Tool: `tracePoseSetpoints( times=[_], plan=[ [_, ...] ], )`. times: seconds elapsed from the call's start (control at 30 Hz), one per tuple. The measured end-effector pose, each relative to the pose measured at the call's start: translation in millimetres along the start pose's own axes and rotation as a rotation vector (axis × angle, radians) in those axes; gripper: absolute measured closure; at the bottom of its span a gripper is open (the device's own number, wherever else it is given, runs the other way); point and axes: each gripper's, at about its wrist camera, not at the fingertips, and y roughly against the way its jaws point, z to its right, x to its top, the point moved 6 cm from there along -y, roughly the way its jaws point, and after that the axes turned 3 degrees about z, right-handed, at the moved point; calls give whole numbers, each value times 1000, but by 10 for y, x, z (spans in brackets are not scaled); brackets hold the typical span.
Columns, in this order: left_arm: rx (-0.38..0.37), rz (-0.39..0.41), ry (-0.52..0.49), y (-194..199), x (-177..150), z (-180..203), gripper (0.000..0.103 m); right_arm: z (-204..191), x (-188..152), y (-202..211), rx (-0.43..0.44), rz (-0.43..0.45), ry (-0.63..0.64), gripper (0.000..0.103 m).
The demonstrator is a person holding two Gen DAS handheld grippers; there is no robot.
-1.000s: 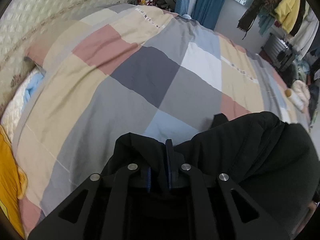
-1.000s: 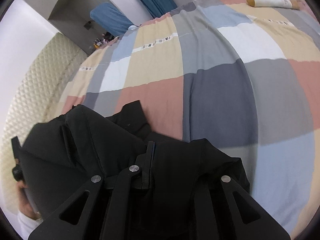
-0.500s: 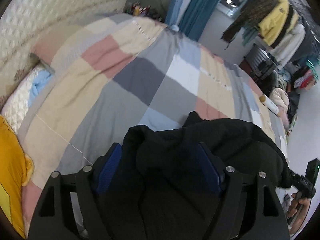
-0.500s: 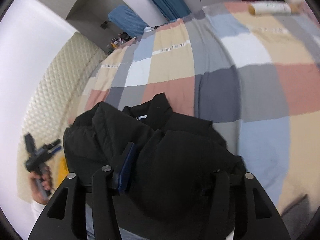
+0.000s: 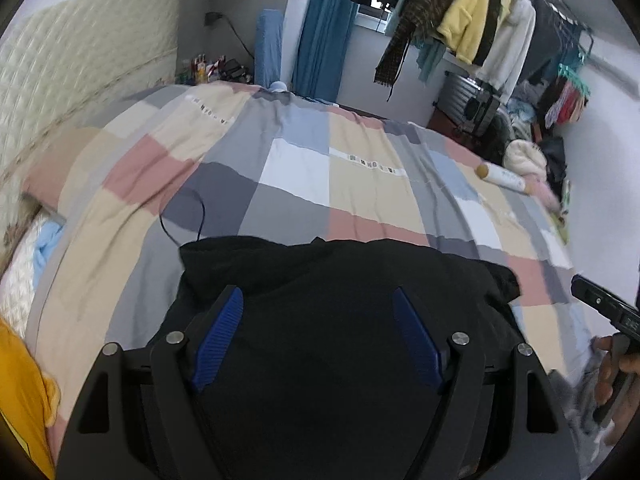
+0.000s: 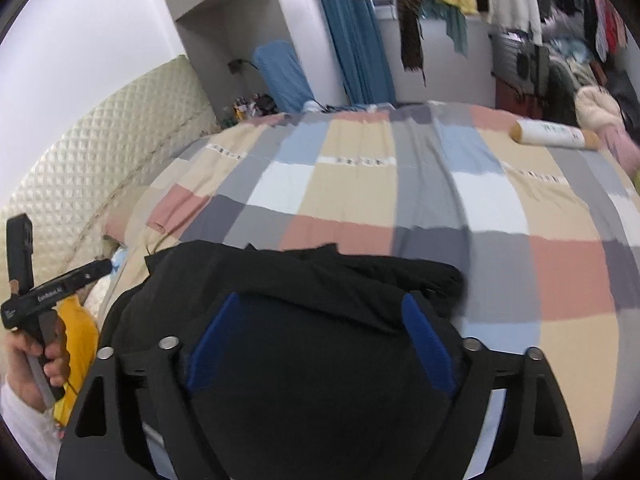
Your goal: Fold large clothes
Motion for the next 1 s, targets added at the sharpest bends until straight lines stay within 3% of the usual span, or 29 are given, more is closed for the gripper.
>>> tracePoseSetpoints(
  times=[0.27, 0.67, 1.0],
  plan=[
    [96, -3, -138, -736, -240, 101, 25, -263, -406, -1144, -49, -55, 6, 15],
    [133, -9, -127, -1277, -220, 28, 25, -95, -333, -1710, -80, -30, -10, 6],
    [166, -24, -133, -1557, -203, 17, 26, -39, -305, -2002, -124, 7, -12, 5]
  ],
)
